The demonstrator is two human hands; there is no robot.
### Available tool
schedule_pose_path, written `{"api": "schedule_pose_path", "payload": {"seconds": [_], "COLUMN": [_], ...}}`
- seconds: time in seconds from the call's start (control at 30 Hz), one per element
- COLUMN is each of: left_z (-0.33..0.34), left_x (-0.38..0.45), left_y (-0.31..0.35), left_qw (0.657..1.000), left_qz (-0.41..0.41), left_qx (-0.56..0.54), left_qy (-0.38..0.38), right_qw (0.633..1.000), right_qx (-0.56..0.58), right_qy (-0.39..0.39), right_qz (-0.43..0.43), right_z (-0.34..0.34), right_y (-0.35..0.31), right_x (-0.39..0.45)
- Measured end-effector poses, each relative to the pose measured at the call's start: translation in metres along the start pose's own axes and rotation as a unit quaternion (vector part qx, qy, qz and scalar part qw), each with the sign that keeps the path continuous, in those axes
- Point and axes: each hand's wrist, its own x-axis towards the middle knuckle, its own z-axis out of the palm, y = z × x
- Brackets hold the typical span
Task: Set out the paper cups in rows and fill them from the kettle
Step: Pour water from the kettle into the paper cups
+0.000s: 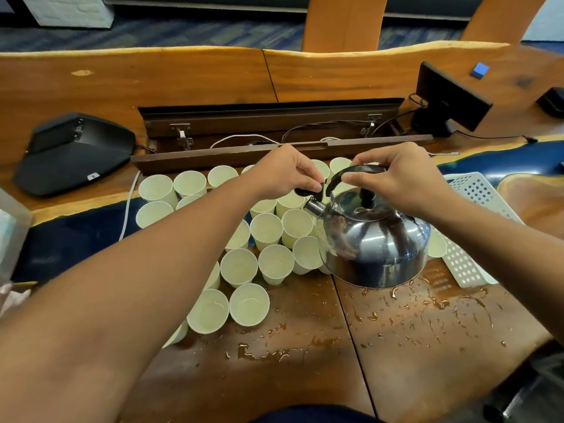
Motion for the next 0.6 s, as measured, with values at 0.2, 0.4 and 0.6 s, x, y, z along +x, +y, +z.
{"api": "schedule_pose_path", "payload": {"seconds": [0.2,0.4,0.6], "left_z": [0.0026,0.0047,0.0063], "left_x": [0.0003,-0.0002,0.001], "left_y": [-0.0013,-0.0012,-0.0018], "left_qw": [1.0,1.0,1.0], "left_qz": [0.0,0.002,-0.003], "left_qx": [0.002,0.007,0.006], "left_qy": [-0.003,-0.002,-0.004], "right_qw": [1.0,1.0,1.0], "right_qx": [0.003,-0.002,0.001], "right_qy": [-0.001,-0.002,-0.006], "right_qz": [0.009,0.009,0.009], "right_z": [0.0003,0.0015,0.0017], "right_y": [-0.0019,-0.0014,0.0003], "right_x": [-0.001,-0.0008,0.0]}}
